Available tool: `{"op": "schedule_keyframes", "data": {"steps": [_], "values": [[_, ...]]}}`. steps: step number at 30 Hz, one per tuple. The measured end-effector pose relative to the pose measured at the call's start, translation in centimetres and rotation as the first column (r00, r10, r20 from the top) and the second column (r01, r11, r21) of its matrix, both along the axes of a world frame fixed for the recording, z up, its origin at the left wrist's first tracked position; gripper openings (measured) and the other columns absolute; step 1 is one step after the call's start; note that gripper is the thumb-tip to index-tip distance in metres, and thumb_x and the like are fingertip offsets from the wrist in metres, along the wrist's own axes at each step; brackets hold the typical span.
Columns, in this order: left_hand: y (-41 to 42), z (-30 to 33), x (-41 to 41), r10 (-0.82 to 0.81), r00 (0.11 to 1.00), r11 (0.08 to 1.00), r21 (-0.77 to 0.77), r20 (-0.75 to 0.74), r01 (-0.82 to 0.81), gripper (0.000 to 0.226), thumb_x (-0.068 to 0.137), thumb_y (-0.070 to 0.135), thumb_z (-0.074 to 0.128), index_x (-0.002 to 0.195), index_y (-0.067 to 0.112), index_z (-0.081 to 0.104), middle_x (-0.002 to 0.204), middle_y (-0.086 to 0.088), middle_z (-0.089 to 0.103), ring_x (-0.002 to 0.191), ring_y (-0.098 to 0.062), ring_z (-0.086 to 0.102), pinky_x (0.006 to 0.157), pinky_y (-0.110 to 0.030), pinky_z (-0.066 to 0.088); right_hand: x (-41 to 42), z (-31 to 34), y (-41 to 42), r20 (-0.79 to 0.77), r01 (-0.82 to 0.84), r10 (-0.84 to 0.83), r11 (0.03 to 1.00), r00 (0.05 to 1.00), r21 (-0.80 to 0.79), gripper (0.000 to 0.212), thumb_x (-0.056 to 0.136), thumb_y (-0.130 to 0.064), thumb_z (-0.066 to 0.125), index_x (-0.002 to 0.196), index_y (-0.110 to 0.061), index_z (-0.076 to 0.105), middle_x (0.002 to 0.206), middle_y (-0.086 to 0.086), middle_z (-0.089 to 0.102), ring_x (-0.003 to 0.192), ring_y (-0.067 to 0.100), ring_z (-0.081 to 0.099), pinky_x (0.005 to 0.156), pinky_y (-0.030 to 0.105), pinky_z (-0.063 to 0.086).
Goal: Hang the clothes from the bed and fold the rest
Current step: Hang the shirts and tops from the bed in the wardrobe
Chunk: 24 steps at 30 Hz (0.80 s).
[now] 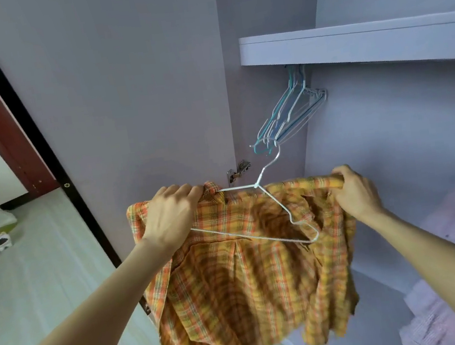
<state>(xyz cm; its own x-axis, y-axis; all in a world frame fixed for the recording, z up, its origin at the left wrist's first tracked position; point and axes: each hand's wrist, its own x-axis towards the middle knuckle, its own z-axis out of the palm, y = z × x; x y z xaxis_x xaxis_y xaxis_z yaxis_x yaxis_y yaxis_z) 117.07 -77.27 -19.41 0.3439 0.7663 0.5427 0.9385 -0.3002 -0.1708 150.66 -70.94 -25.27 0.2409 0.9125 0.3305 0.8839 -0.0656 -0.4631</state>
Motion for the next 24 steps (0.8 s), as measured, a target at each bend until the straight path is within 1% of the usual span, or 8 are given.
{"op": "schedule_keyframes", "data": {"steps": [7, 12, 14, 15, 17, 18, 21, 24], "values": [[0.2, 0.3, 1.8, 0.161, 0.98, 0.987, -0.006, 0.115, -0.162, 0.029, 0.05, -0.017, 0.071, 0.074, -0.001, 0.067, 0.048, -0.007, 0.055, 0.036, -0.025, 0.05, 0.041, -0.019, 0.023, -1.1, 2.2, -1.3, -0.131, -0.061, 0.076, 0.992, 0.988, 0.112, 0.016, 0.086, -0.015, 0.059, 0.099, -0.006, 0.058, 0.092, 0.018, 0.066, 0.087, 0.038, 0.059, 0.068, 0.037, 0.041], [1.3, -0.7, 2.9, 0.182, 0.945, 0.982, -0.01, 0.273, -0.187, 0.02, 0.066, -0.014, 0.06, 0.082, -0.002, 0.064, 0.062, -0.011, 0.06, 0.046, -0.024, 0.046, 0.042, -0.021, 0.021, -2.7, 5.0, -2.9, -0.287, -0.051, 0.185, 0.907, 0.94, 0.417, 0.015, 0.08, -0.01, 0.062, 0.074, -0.015, 0.049, 0.063, -0.001, 0.05, 0.065, 0.022, 0.046, 0.061, 0.034, 0.036], [2.0, -0.8, 3.1, 0.221, 0.892, 0.972, -0.019, 0.394, -0.232, 0.022, 0.078, -0.01, 0.047, 0.093, 0.0, 0.06, 0.077, -0.013, 0.061, 0.061, -0.028, 0.05, 0.046, -0.028, 0.028, -3.6, 4.0, -4.2, -0.26, -0.408, 0.442, 0.896, 0.859, 0.175, 0.009, 0.085, -0.018, 0.063, 0.081, -0.017, 0.054, 0.073, 0.001, 0.059, 0.068, 0.019, 0.051, 0.066, 0.039, 0.043], [2.2, -0.7, 3.2, 0.219, 0.881, 0.972, -0.02, 0.419, -0.232, 0.024, 0.08, -0.009, 0.044, 0.095, 0.0, 0.059, 0.081, -0.014, 0.061, 0.068, -0.03, 0.053, 0.05, -0.031, 0.032, -4.1, 3.3, -5.0, -0.264, -0.605, 0.564, 0.789, 0.783, -0.108, 0.008, 0.085, -0.026, 0.064, 0.086, -0.022, 0.058, 0.079, -0.001, 0.064, 0.071, 0.016, 0.056, 0.068, 0.038, 0.046], [2.3, -0.6, 3.2, 0.177, 0.884, 0.981, -0.003, 0.433, -0.195, 0.024, 0.079, -0.01, 0.045, 0.096, -0.001, 0.059, 0.082, -0.015, 0.061, 0.072, -0.033, 0.055, 0.053, -0.033, 0.035, -4.4, 1.9, -5.8, -0.312, -0.677, 0.622, 0.523, 0.719, -0.517, 0.014, 0.084, -0.042, 0.063, 0.089, -0.029, 0.064, 0.083, -0.008, 0.069, 0.072, 0.008, 0.065, 0.067, 0.03, 0.052], [2.2, -0.6, 3.2, 0.146, 0.89, 0.986, 0.004, 0.432, -0.164, 0.024, 0.078, -0.01, 0.046, 0.096, -0.001, 0.06, 0.083, -0.015, 0.062, 0.073, -0.033, 0.056, 0.054, -0.034, 0.037, -4.3, 1.5, -5.8, -0.299, -0.651, 0.598, 0.547, 0.744, -0.526, 0.02, 0.084, -0.045, 0.06, 0.084, -0.026, 0.067, 0.077, -0.009, 0.069, 0.068, 0.007, 0.065, 0.066, 0.029, 0.053], [1.9, -0.5, 3.4, 0.073, 0.909, 0.996, 0.01, 0.41, -0.084, 0.023, 0.079, -0.01, 0.05, 0.097, -0.001, 0.062, 0.083, -0.015, 0.063, 0.074, -0.033, 0.058, 0.057, -0.037, 0.044, -4.1, 2.2, -4.3, -0.176, -0.413, 0.406, 0.911, 0.897, -0.008, 0.015, 0.088, -0.025, 0.059, 0.075, -0.019, 0.064, 0.071, -0.009, 0.063, 0.066, 0.012, 0.061, 0.069, 0.034, 0.05], [1.5, -0.4, 3.4, -0.001, 0.908, 1.0, 0.028, 0.419, -0.012, 0.023, 0.078, -0.011, 0.053, 0.097, -0.002, 0.064, 0.082, -0.015, 0.065, 0.073, -0.034, 0.06, 0.057, -0.037, 0.046, -4.9, 4.8, -3.4, -0.09, -0.354, 0.388, 0.897, 0.917, 0.264, 0.025, 0.09, -0.022, 0.059, 0.114, -0.015, 0.061, 0.1, -0.012, 0.053, 0.099, 0.011, 0.054, 0.089, 0.03, 0.043]]}}
